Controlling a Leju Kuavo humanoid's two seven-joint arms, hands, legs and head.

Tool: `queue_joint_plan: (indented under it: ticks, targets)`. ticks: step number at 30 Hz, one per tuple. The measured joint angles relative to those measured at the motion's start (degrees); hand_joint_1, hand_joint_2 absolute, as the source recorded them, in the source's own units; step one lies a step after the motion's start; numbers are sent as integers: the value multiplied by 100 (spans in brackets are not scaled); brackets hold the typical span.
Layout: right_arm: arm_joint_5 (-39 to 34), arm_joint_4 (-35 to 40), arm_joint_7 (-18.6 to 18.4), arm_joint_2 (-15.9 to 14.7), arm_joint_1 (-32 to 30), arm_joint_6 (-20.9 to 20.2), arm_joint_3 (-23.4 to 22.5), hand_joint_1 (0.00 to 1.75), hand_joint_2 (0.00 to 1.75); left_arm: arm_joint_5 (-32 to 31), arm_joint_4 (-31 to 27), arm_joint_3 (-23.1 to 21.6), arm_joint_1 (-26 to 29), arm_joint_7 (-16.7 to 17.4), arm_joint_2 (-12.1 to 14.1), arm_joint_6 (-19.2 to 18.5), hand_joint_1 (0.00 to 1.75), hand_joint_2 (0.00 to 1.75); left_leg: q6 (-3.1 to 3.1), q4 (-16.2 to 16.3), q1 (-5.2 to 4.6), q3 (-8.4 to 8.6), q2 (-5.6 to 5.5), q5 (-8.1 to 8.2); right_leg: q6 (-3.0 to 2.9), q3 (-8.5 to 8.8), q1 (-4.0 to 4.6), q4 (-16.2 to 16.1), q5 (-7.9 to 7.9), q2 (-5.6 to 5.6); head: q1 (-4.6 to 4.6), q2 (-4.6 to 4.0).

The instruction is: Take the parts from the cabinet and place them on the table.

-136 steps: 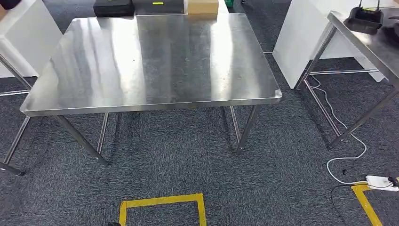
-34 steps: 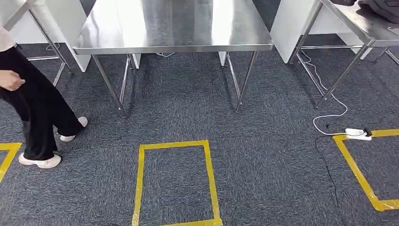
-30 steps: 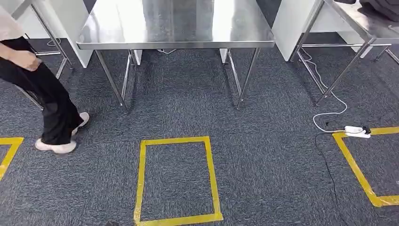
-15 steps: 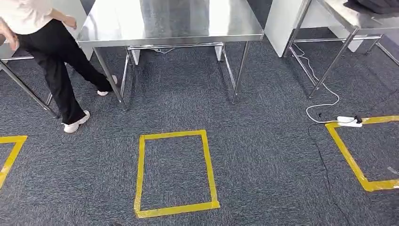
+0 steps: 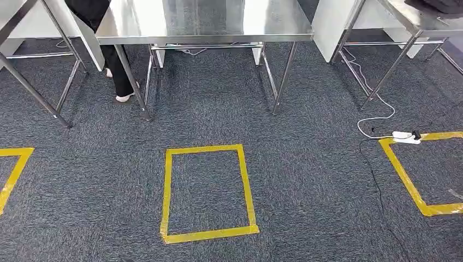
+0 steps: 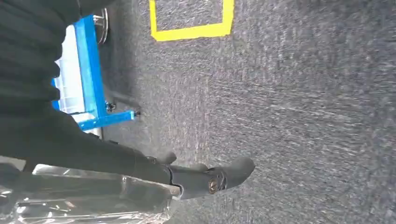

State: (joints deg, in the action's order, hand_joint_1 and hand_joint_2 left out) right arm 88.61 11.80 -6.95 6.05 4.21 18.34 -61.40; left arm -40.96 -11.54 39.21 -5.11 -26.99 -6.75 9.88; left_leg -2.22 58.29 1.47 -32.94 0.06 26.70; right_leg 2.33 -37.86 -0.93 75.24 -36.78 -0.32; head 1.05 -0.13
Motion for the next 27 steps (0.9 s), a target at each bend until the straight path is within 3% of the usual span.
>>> queue_joint_plan:
  ticks: [1, 2, 4, 5, 6, 7, 8, 9, 10, 12, 13, 17, 21, 23, 24, 25, 27]
  targets:
    - [0, 0, 0, -9, -3, 0, 2, 0, 175, 0, 2, 2, 13, 0, -2, 0, 0, 0, 8, 0, -1, -17, 0, -18, 31, 42, -3, -43, 48, 0, 11, 0]
    - [-2, 2, 0, -9, -8, 0, 2, 0, 175, 0, 2, 4, 20, 0, -2, 0, 0, 0, 24, 1, 1, -30, -2, -38, 75, 209, -3, -336, 179, 0, -2, 0]
    - [2, 2, 0, -22, 5, 0, 2, 0, 175, 0, 0, 7, 20, 0, -9, 0, 0, 0, 71, 1, 14, -39, -8, -73, 150, 825, -23, -1452, 580, -1, 2, 0]
    - [2, 2, 0, -20, 10, 0, 4, 0, 175, 0, 0, 7, 20, 0, -9, 0, 0, 0, 101, 1, 10, -38, -4, -91, 131, 1024, -42, -1849, 625, -2, -11, 0]
    - [2, 0, 2, -13, 24, 0, 7, 0, 175, 0, 0, 11, 20, -2, -7, 0, 0, 0, 141, 9, -30, -41, -5, -88, 50, 970, 45, -1873, 651, 17, -4, 0]
    - [2, 0, 0, -11, 18, 0, 9, 0, 175, 0, 0, 15, 16, -2, -4, 2, 0, 0, 162, 19, -45, -56, -1, -76, -16, 960, 0, -1885, 687, 20, 9, 0]
    - [2, 0, 2, 7, 9, -4, 11, 0, 175, 0, 0, 22, 18, -2, 4, 7, 0, 0, 82, 14, -29, -50, -10, 10, -19, 975, -18, -1883, 687, 19, 0, 0]
    - [2, 0, 2, 4, 3, -9, 11, 0, 175, 0, 0, 24, 21, -2, 4, 9, 0, 0, 34, -8, -27, -43, -8, -64, -32, 975, 5, -1883, 694, 18, 9, 0]
    - [4, 0, 2, 2, 2, -13, 13, 0, 175, 2, 0, 31, 22, -2, 4, 13, 0, 0, 53, -16, -7, -45, -13, -97, -70, 967, 25, -1882, 711, 19, -4, 0]
    - [15, 0, 2, 0, 5, -17, 20, 0, 175, 7, 0, 35, 24, -2, -4, 15, 0, 0, 160, -67, 16, -44, -19, -166, -114, 941, 44, -1880, 739, 17, 2, 0]
    - [22, 0, 2, 0, 7, -20, 24, 0, 175, 9, 0, 37, 24, -4, -4, 15, 0, 0, 164, -79, 19, -40, -20, -176, -130, 927, 51, -1879, 749, 16, 0, 0]
    - [33, 0, 2, 4, 3, -57, 28, 0, 175, 9, 0, 68, 28, -2, -2, 28, 0, 0, 196, -93, 28, -47, -22, -201, -146, 916, 29, -1878, 768, 17, 4, 0]
    - [39, 0, 33, 18, 5, -70, 33, 0, 175, 9, 0, 90, 28, -2, 17, 31, 0, 0, 153, -70, 20, -66, -27, -192, -137, 919, 19, -1879, 771, 17, 4, 0]
    - [46, 0, 35, 26, 8, -68, 35, 0, 175, 11, 0, 90, 28, 0, 17, 28, 0, 0, 116, -100, -2, -68, -28, -218, -97, 940, 23, -1927, 797, 16, 2, 0]
    - [48, 2, 35, 24, 8, -63, 35, 0, 175, 15, 0, 90, 28, 0, 7, 30, 0, 0, 76, -272, 47, 14, -15, -304, -79, 960, 102, -1939, 789, 12, 4, 0]
    - [52, 2, 35, 11, 4, -63, 35, 0, 175, 15, 0, 90, 25, 2, -9, 28, 0, 0, 109, -374, 59, 64, 0, -362, -73, 920, 49, -1852, 725, 13, -11, 0]
    - [39, 0, 35, 9, 8, -66, 35, 0, 175, 13, 0, 90, 23, 2, -13, 28, 0, 0, 84, -415, 86, 40, 12, -390, -80, 577, 25, -1191, 343, 21, -30, 0]
